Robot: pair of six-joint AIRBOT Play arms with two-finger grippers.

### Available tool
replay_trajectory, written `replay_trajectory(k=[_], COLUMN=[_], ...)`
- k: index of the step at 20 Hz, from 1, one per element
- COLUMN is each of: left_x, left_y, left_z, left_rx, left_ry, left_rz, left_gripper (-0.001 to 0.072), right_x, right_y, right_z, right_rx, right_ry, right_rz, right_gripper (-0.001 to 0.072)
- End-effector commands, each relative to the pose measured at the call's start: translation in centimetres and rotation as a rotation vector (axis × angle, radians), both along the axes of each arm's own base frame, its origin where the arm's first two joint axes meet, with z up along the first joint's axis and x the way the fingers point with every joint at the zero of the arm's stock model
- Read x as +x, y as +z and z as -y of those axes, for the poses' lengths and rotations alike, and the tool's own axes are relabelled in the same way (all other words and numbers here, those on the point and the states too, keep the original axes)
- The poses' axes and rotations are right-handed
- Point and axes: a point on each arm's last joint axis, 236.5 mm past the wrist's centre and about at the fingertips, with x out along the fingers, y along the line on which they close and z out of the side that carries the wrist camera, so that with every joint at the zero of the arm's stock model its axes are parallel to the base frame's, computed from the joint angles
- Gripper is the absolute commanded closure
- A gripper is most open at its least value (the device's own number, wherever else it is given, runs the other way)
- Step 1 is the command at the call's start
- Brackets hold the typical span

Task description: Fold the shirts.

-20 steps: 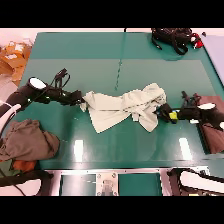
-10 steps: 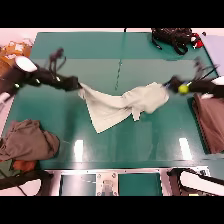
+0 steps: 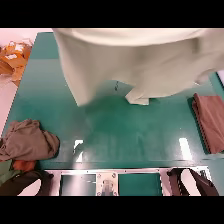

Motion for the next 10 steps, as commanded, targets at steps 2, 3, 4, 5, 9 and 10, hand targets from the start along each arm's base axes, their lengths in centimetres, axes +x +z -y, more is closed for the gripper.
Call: replay_trajectory(k=[2,3,4,5,9,10], left_x=[-9.5,-10.3,-10.1,-9.9,-4.8,-3.1], left_y=[8.8,9.2,9.1,8.9,6.1,4.8], left_z=[-0.9,-1.2,-1.4,-1.7,-3.0,-2.9], left_rx=[-0.034,-0.030,-0.022,-0.010,0.036,0.044], left_ry=[0.007,0.016,0.027,0.041,0.122,0.121], left_rz=[0.274,0.296,0.295,0.293,0.202,0.158], left_gripper=[0.0681,0.0681,0.0681,0.0681,0.0682,0.0681], right_x=[-8.3,-8.7,-8.7,-8.2,-4.2,-2.3], right_y=[9.2,9.8,9.9,9.8,7.3,5.8], right_z=[-2.7,-2.7,-2.5,-2.2,0.3,1.1], right_rx=[-0.119,-0.123,-0.120,-0.115,-0.056,-0.020], right_ry=[-0.119,-0.127,-0.132,-0.131,-0.116,-0.090], right_rz=[0.297,0.319,0.326,0.317,0.223,0.171], right_gripper=[0.0696,0.0696,0.0696,0.0696,0.0696,0.0696])
